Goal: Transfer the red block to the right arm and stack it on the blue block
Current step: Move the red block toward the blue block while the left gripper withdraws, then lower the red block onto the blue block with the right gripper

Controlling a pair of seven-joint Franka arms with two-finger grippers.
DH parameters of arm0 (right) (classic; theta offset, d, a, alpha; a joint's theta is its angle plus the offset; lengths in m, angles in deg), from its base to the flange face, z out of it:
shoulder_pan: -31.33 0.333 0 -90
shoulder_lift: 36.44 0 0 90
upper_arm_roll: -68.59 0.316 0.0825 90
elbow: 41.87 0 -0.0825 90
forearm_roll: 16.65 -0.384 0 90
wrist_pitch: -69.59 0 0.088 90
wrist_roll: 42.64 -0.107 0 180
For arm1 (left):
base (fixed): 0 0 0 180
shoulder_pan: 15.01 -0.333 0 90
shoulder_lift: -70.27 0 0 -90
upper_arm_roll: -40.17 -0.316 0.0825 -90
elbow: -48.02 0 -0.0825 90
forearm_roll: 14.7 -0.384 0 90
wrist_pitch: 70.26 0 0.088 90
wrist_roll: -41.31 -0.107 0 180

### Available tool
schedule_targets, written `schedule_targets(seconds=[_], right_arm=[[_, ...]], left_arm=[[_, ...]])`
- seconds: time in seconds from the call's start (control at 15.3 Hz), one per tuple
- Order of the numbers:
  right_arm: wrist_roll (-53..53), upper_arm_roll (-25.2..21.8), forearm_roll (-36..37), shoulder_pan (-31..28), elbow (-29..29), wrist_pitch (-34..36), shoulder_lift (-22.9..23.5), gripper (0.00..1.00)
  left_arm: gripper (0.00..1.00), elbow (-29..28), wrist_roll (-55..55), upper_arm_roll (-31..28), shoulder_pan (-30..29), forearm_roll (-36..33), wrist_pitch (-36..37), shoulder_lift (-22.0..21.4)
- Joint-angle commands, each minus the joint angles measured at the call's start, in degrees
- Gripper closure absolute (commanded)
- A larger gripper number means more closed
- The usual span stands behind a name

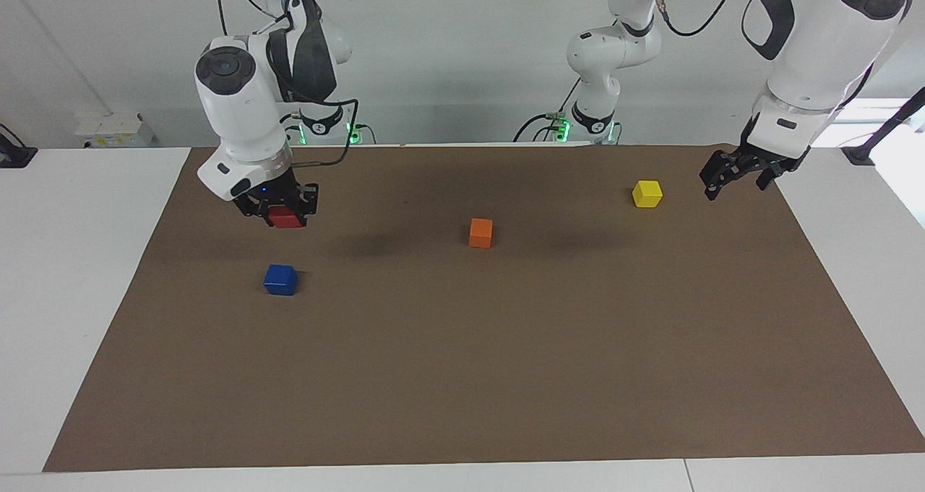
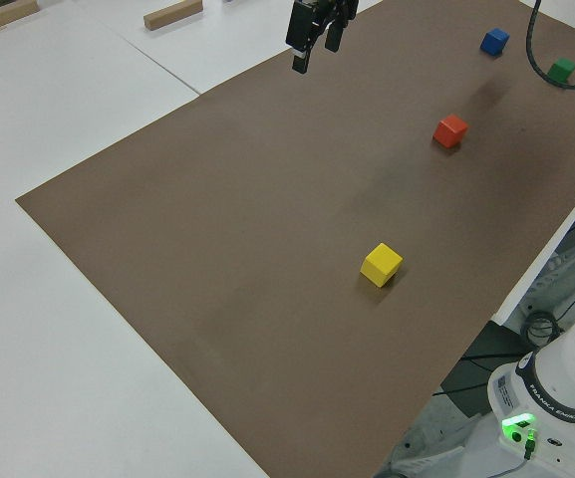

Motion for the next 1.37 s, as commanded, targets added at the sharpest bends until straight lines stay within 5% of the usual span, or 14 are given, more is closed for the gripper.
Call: schedule_targets(seconds=[0.0, 0.33, 0.85, 1.11, 1.3], right_arm=[[-2.69, 0.83, 3.62, -2.23, -6.17, -7.41, -0.34, 1.00], [-2.96, 0.74, 4.94, -3.99, -12.86, -20.25, 0.71, 1.00], [-3.65, 0.83, 8.55, -6.19, -13.13, -27.12, 4.40, 1.00], [-4.63, 0.92, 8.55, -6.28, -13.92, -30.54, 5.90, 1.00], [-4.63, 0.92, 8.46, -6.36, -14.72, -32.48, 5.90, 1.00]], left_arm=[[0.00, 2.68, -1.12, -4.17, 4.18, 1.94, 1.89, 0.97], [0.00, -0.72, -1.39, -3.91, 4.27, 2.12, 3.21, -3.14], [0.00, -10.40, -0.95, -3.73, 3.74, 2.12, 1.89, -10.10], [0.00, -8.66, -1.04, -3.73, 4.36, 2.29, -0.21, -8.88], [0.00, -7.95, -0.33, -4.34, 4.36, 8.87, 0.13, -8.52]])
